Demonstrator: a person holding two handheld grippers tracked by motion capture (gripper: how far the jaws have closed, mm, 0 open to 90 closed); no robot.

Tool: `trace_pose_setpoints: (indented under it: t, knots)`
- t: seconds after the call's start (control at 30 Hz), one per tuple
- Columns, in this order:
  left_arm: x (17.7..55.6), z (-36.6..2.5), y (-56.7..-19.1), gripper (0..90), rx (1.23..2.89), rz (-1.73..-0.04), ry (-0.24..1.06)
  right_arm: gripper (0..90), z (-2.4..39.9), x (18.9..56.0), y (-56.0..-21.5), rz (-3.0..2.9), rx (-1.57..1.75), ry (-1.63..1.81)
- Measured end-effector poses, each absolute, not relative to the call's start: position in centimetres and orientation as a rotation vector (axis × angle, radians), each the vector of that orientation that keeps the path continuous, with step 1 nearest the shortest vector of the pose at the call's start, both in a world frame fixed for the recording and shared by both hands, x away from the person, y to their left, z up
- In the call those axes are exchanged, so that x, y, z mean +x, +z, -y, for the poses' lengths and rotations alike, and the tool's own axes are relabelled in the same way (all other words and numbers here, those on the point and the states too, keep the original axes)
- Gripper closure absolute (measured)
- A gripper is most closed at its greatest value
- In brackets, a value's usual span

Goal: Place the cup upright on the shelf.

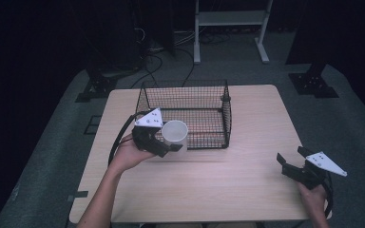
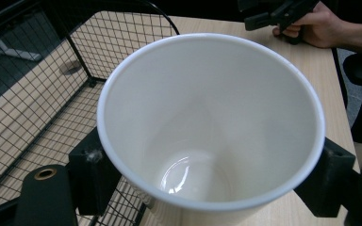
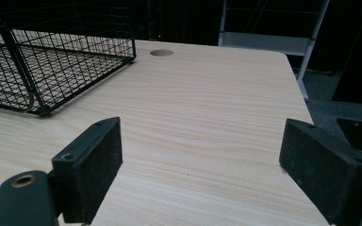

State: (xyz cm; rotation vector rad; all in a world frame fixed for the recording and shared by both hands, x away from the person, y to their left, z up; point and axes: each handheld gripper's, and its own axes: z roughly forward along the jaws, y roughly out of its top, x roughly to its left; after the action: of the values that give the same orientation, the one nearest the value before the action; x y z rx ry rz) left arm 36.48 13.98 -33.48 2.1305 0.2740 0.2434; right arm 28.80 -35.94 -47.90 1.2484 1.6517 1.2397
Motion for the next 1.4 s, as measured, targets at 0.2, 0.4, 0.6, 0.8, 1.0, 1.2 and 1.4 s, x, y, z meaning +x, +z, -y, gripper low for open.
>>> trace_pose_setpoints:
  t: [0.2,0.4,0.6,0.8,1.0,1.2,1.4]
  knots:
    - [37.6,-13.8,-32.8,21.0,2.144,-0.270,0.241,13.1,36.0,28.8,-47.9,-1.652,1.247,1.241]
    - [38.7,-13.5,-32.2,21.0,2.156,-0.272,0.238,13.1,36.0,28.8,-47.9,-1.651,1.249,1.244]
    - [39.6,-13.4,-31.5,21.0,2.162,-0.274,0.244,13.0,36.0,28.8,-47.9,-1.650,1.247,1.245]
    - [40.8,-13.3,-30.7,21.0,2.176,-0.280,0.246,13.1,36.0,28.8,-47.9,-1.649,1.247,1.247]
    - [41.9,-13.2,-30.0,21.0,2.176,-0.291,0.252,13.1,36.0,28.8,-47.9,-1.649,1.244,1.246]
    - [43.1,-12.8,-29.4,21.1,2.176,-0.295,0.257,13.1,36.0,28.8,-47.9,-1.646,1.246,1.249]
    - [44.5,-12.6,-29.1,21.0,2.182,-0.303,0.261,13.1,36.1,28.8,-47.9,-1.645,1.248,1.252]
